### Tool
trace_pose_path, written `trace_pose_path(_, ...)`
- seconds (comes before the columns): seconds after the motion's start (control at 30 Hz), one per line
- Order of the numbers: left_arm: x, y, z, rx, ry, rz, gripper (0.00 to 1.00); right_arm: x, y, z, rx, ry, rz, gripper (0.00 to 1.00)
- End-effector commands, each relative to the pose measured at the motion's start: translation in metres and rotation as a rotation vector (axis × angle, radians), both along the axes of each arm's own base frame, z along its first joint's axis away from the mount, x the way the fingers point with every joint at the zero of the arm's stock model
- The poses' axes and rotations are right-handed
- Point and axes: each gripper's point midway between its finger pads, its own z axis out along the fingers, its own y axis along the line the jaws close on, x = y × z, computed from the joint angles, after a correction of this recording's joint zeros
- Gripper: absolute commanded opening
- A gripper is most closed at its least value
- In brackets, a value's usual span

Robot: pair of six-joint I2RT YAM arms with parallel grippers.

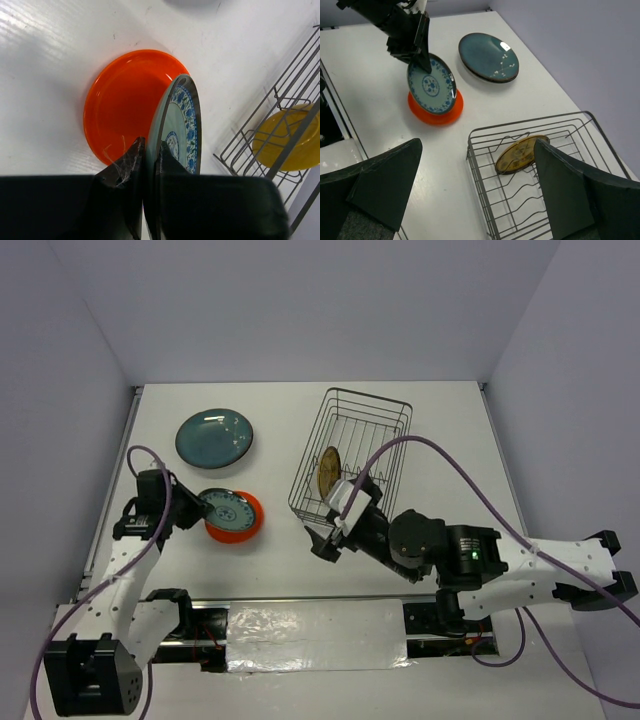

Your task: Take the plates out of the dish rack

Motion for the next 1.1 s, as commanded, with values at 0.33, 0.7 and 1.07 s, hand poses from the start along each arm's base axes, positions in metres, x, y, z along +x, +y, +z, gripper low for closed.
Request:
trace_pose_path(0.33, 0.019, 0.001, -0.022, -0.021, -0.024, 0.026, 0.80, 0.028, 0.003, -0.024, 0.045, 0.163, -0.192, 1.00)
trace_pose_path(0.7, 0.000, 0.032, 0.062, 0.185, -0.086, 0.058, 0.99, 0.161, -0.022, -0.103, 0.244, 0.704, -0.769, 1.00)
trace_pose_path(1.07, -0.027, 0.075, 0.139, 0.545, -0.244, 0.047, 1.00, 0.223, -0.007, -0.151, 0.249, 0.762, -0.997, 0.84)
